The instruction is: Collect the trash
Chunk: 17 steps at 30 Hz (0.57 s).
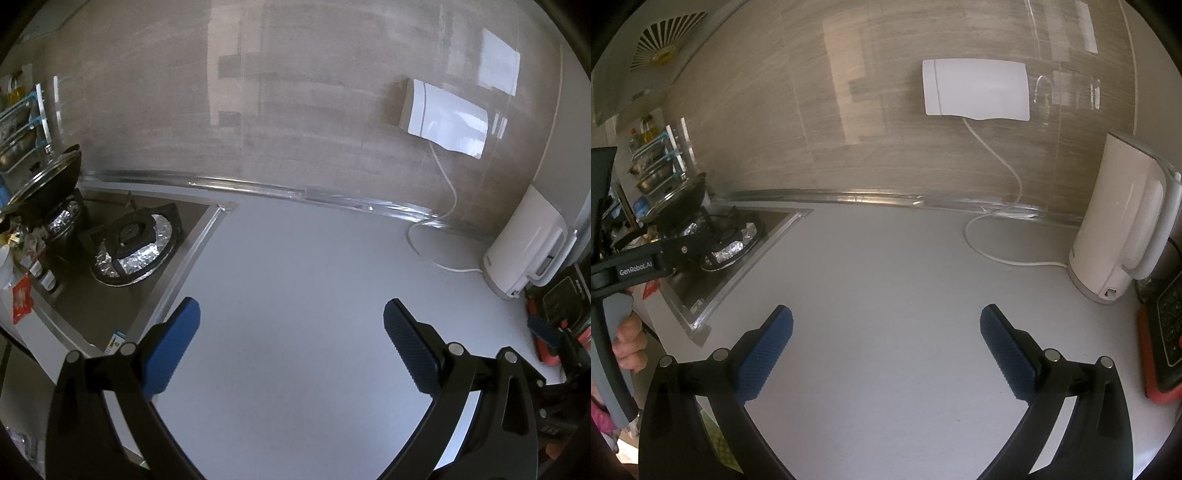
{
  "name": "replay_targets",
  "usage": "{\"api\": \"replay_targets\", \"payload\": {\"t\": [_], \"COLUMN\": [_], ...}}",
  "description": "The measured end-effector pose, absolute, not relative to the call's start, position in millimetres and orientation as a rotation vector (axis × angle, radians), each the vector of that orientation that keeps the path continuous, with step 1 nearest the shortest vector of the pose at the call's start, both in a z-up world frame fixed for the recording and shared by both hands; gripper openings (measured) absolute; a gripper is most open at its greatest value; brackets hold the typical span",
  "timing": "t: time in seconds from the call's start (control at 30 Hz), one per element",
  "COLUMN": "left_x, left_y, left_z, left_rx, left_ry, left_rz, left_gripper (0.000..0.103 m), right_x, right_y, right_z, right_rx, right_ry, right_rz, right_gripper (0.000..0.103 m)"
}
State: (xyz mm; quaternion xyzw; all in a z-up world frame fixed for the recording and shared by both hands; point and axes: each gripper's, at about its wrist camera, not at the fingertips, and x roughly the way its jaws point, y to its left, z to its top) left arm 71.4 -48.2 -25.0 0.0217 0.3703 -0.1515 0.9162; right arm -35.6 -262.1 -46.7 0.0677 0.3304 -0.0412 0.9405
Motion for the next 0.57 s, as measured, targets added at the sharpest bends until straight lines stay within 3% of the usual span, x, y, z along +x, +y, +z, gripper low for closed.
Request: {"api": "replay_targets", "payload": {"t": [0.57], "left_x": [75.1], "left_y": [-45.7], "left_z": [-29.8], "left_rx": [-0.001], "left_ry": [0.770], "left_rz": [-0.290], "left_gripper": [0.095], "right_x": [-35.6], "right_y": [-263.4], "right_z": [-48.5], "right_rx": [0.139], "right_ry": [0.679], "right_rz": [-0.076], "right_gripper": [0.101]}}
